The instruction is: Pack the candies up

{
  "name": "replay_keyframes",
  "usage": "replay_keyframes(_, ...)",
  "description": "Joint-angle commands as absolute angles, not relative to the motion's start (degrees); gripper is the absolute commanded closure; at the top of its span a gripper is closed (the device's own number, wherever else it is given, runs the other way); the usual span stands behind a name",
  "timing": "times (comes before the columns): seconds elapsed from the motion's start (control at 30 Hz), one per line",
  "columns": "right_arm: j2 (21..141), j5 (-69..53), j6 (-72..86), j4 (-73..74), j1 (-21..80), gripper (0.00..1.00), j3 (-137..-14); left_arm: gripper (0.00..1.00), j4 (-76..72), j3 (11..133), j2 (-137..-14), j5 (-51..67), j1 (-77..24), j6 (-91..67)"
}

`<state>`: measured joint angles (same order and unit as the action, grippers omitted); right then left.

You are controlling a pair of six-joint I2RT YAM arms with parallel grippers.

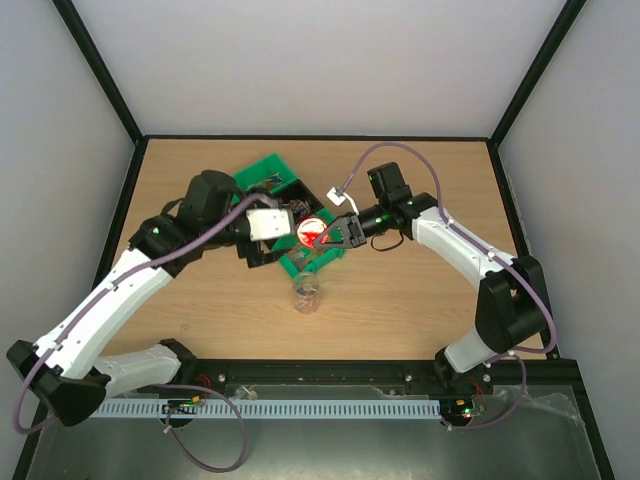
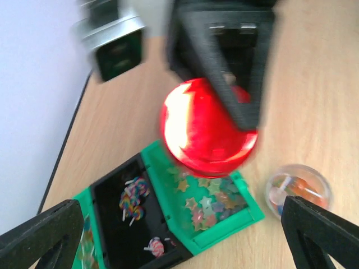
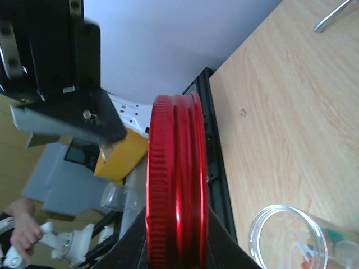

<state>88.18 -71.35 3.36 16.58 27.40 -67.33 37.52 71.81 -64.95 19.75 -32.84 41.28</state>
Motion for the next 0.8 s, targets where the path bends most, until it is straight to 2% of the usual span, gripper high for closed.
replay_keyframes(0.0, 89.0, -78.3, 5.8, 16.6, 27.7, 0.92, -66.0, 0.01, 41.9, 68.7, -60.8, 20.8, -37.5, 55.3)
replay_keyframes(0.37, 90.4, -78.1, 6.4, 16.5, 30.8, 0.91, -65.4, 0.02, 41.1, 68.6, -64.2, 16.2, -43.4, 55.6)
replay_keyframes(0.77, 91.6, -77.7, 5.7, 17.3, 32.7, 0.91, -66.1, 0.15, 40.1, 68.5, -66.9, 13.5, -46.8, 56.1)
